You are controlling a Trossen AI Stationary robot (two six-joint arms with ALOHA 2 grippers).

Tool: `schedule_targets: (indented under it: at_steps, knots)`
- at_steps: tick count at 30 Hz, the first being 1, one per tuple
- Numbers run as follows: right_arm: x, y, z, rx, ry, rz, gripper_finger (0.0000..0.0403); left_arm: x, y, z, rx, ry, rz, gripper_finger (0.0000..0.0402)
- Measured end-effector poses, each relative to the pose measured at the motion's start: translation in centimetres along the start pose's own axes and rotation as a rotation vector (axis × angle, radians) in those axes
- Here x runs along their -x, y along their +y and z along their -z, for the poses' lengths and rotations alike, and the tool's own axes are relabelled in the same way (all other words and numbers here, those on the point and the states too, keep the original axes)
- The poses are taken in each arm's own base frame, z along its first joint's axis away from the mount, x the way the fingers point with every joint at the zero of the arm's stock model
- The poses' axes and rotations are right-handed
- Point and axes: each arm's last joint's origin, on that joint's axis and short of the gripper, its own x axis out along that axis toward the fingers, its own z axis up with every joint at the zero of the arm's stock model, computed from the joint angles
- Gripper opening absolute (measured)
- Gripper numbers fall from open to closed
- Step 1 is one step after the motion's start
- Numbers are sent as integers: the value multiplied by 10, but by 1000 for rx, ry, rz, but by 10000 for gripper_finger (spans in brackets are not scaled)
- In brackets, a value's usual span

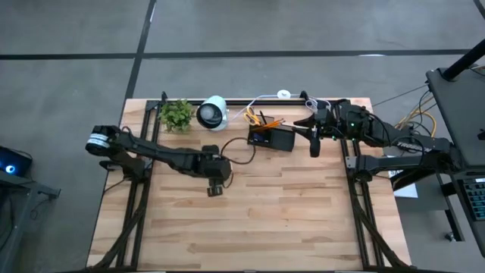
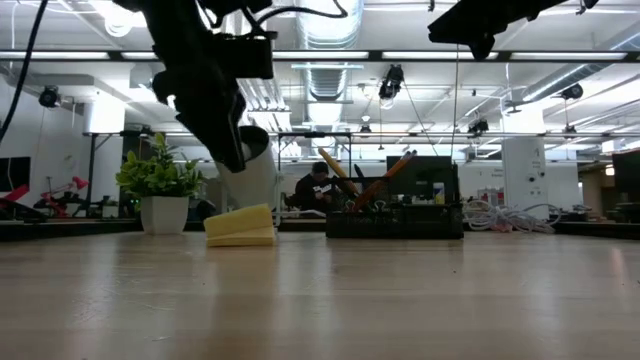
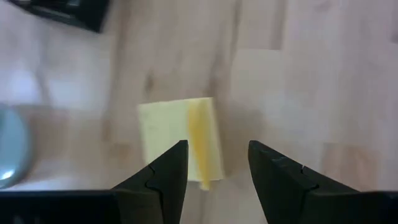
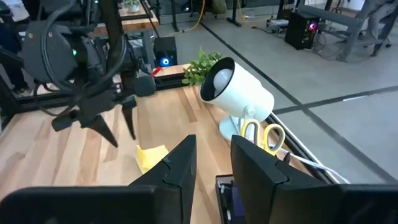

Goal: Pick and place office supplies into organizer
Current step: Put the notepad into the desk organizer

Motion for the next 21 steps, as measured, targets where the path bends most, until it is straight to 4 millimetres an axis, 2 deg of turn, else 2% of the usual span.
schedule_targets:
  at_steps: [5, 9, 21]
  knots:
    - [0, 0, 0, 34, 1, 0, 90, -21, -7, 15, -7, 28, 15, 153]
    - [0, 0, 0, 47, 1, 0, 83, -35, -9, 23, 36, 70, -48, 153]
    - [0, 0, 0, 45, 0, 0, 83, -65, -15, 32, 19, 146, -97, 153]
